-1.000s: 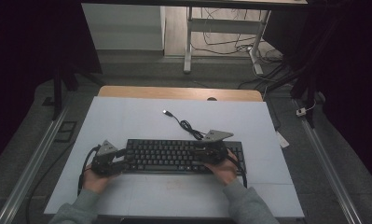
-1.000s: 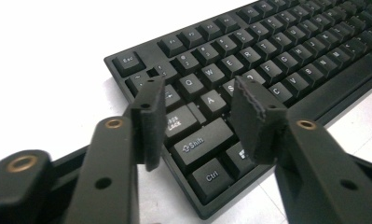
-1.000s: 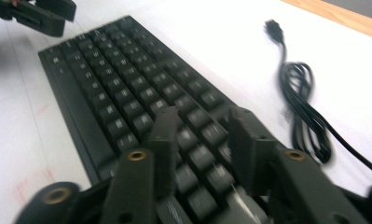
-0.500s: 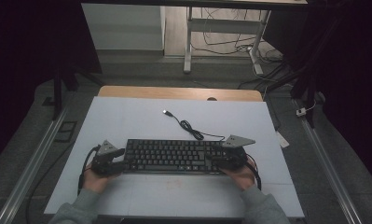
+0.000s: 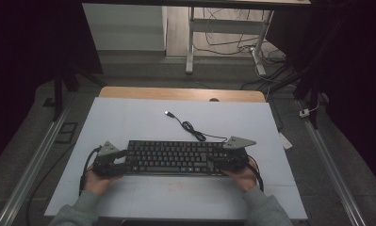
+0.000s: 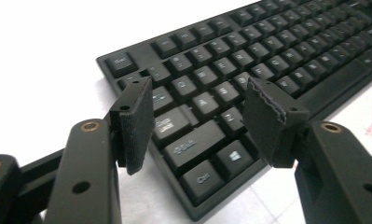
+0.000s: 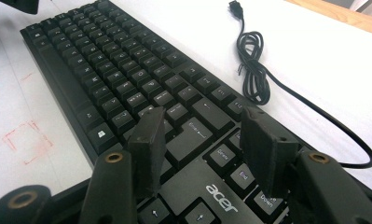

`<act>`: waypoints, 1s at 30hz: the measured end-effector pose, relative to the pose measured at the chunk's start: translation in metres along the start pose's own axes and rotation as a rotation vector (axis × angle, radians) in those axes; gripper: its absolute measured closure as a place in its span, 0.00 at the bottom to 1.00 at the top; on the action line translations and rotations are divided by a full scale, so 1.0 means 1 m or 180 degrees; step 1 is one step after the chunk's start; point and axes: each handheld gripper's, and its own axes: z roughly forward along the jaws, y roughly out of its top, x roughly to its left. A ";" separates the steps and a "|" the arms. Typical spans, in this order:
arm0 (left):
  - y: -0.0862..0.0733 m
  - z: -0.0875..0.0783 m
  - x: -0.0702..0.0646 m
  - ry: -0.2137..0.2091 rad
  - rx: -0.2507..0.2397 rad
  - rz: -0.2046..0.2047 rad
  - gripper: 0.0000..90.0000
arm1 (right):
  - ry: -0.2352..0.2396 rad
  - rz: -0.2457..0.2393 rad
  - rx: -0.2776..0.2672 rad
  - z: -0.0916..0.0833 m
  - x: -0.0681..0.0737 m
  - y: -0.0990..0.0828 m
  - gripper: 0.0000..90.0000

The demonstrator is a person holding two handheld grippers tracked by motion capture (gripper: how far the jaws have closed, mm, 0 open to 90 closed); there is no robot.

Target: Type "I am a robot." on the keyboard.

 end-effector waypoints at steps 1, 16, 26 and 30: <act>0.001 0.000 -0.002 -0.0018 -0.0005 0.0023 0.47 | -0.0004 0.0001 0.0001 0.000 0.000 0.000 0.56; 0.013 0.005 -0.023 -0.0298 0.0010 0.0321 0.51 | -0.0035 -0.0002 0.0049 0.001 -0.001 0.000 0.56; 0.020 0.016 -0.035 -0.0419 0.0128 0.0484 0.75 | -0.0031 0.0008 0.0064 0.002 -0.002 -0.001 0.56; 0.022 0.022 -0.039 -0.0452 0.0181 0.0524 0.90 | -0.0026 0.0007 0.0065 0.003 -0.002 -0.001 0.56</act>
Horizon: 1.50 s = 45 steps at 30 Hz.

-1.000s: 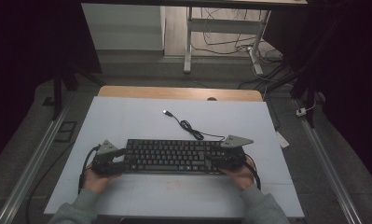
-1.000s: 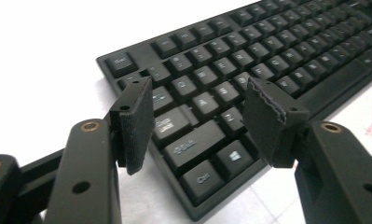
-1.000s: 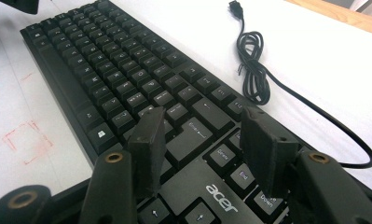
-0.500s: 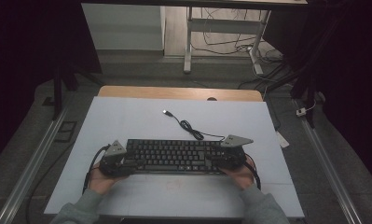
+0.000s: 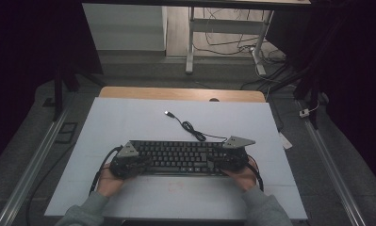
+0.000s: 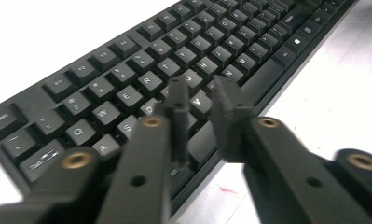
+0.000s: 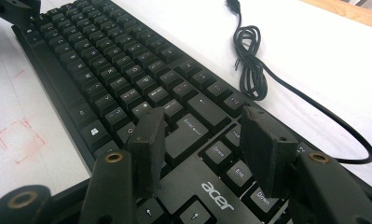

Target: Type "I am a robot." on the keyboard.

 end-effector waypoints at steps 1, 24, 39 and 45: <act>0.001 0.002 -0.001 -0.0011 0.0015 0.0012 0.93 | 0.0000 -0.0001 0.0001 0.000 0.000 0.000 0.56; 0.000 0.027 -0.016 -0.0035 0.0245 0.0226 0.99 | -0.0003 -0.0003 0.0035 0.002 -0.001 -0.001 0.56; 0.001 0.014 -0.012 0.0009 -0.0048 0.0091 0.99 | -0.0015 0.0008 0.0039 0.001 -0.001 -0.001 0.56; 0.000 0.004 -0.001 0.0011 -0.0170 -0.0078 0.95 | -0.0017 0.0006 0.0041 0.001 -0.001 -0.001 0.56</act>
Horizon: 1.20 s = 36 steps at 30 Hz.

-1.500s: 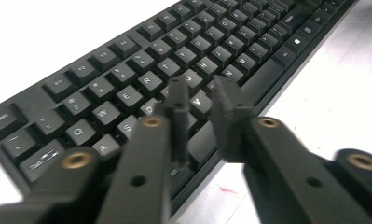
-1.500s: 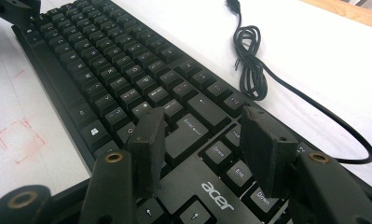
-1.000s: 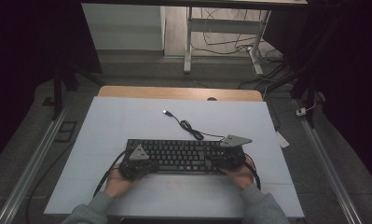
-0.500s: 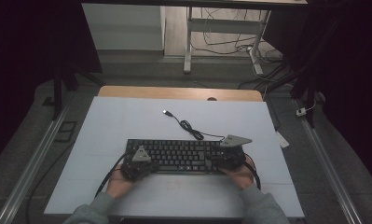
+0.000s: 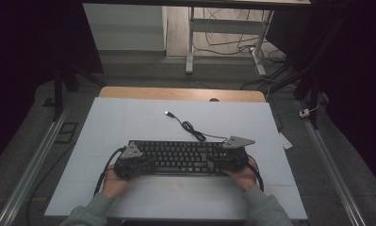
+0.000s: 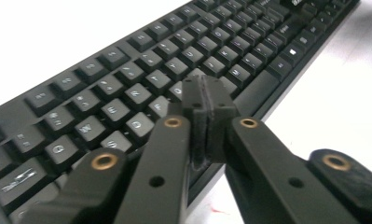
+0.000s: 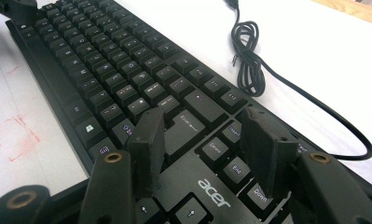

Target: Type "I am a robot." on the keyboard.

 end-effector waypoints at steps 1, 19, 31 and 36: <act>0.000 -0.001 0.002 0.0006 -0.0017 -0.0033 0.91 | 0.0000 0.0002 -0.0003 0.000 0.000 0.000 0.56; -0.010 -0.020 0.025 0.0298 -0.0060 -0.0356 0.50 | 0.0016 0.0084 -0.0078 -0.009 0.001 -0.007 0.52; -0.014 -0.027 0.037 0.0427 -0.0050 -0.0507 0.39 | 0.0005 0.0117 -0.0089 -0.017 -0.001 -0.013 0.51; -0.013 -0.026 0.036 0.0417 -0.0040 -0.0501 0.39 | -0.0010 0.0099 -0.0075 -0.017 -0.002 -0.014 0.51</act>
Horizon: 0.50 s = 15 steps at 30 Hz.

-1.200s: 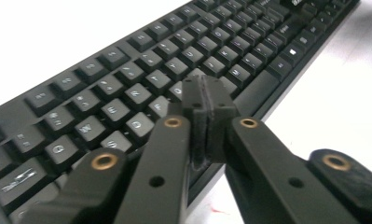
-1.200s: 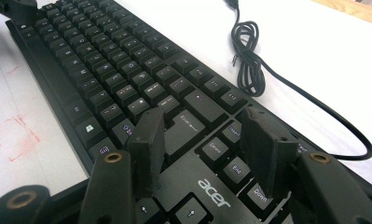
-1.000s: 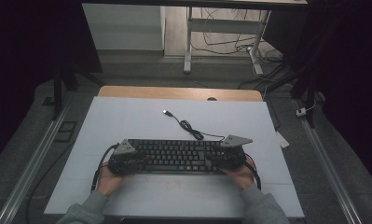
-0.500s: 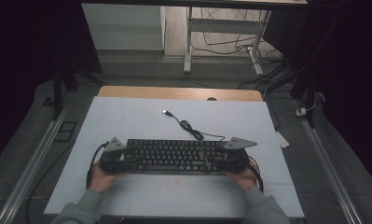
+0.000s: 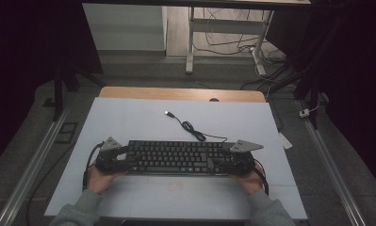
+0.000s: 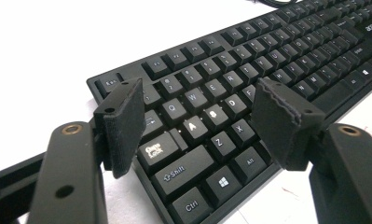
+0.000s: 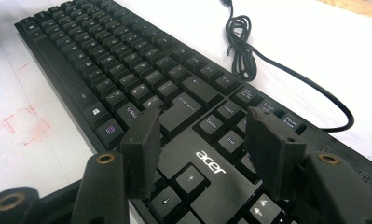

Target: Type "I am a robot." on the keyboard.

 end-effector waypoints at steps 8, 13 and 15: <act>0.002 0.004 -0.004 -0.0005 -0.0029 0.0148 0.53 | 0.0000 -0.0023 0.0050 0.003 0.001 -0.001 0.51; 0.003 0.007 -0.005 -0.0061 -0.0029 0.0256 0.69 | 0.0009 -0.0055 0.0077 0.005 0.001 -0.001 0.51; 0.004 0.009 -0.006 -0.0061 -0.0008 0.0293 0.77 | 0.0004 -0.0058 0.0088 0.005 0.001 -0.001 0.51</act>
